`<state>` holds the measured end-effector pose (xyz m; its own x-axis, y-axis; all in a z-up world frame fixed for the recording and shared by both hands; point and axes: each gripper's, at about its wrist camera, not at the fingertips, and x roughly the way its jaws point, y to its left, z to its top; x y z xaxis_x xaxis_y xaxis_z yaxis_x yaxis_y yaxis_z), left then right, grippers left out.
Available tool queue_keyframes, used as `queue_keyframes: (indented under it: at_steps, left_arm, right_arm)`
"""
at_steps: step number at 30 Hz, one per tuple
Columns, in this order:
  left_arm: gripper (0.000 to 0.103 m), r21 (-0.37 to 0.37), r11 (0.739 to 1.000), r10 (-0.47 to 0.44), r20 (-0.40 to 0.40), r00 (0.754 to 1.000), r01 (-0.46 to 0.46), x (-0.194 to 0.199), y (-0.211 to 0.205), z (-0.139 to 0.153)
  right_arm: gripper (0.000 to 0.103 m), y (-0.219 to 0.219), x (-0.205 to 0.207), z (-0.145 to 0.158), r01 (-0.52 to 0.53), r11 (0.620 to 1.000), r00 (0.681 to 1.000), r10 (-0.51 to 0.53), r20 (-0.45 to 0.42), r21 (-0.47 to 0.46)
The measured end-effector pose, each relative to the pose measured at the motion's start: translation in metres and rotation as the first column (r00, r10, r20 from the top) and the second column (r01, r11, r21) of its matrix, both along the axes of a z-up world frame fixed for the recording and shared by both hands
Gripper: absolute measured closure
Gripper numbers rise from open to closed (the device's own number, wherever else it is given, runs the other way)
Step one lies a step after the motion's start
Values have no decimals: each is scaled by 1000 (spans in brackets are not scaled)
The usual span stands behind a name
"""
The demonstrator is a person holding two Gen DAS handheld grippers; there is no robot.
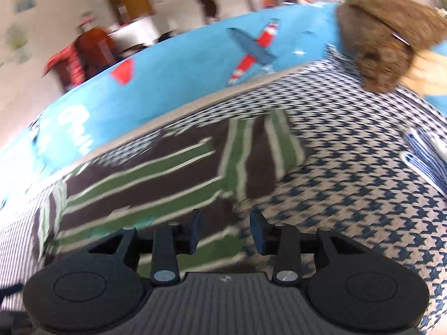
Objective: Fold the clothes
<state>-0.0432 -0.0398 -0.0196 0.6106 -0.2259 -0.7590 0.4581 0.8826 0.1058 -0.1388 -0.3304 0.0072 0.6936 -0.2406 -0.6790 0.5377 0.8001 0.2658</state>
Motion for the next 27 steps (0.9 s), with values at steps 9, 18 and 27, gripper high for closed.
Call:
queue_keyframes:
  at_steps: [9,18,27]
  left_arm:
    - [0,-38,999,12,-54,998,-14,21,-7,-5]
    - [0,-35,999,21,-71,997,-23,26,-12,-11]
    - [0,-21,998,64,-87,994,-66,46,-16,-20]
  right_arm:
    - [61,-59,23,-16,185,981,983,-185,-8,59]
    - [52,-90,41,-34,300,948,953,-303,7,103]
    - [83,-87,67,-44,289,957,956,-289,44,14]
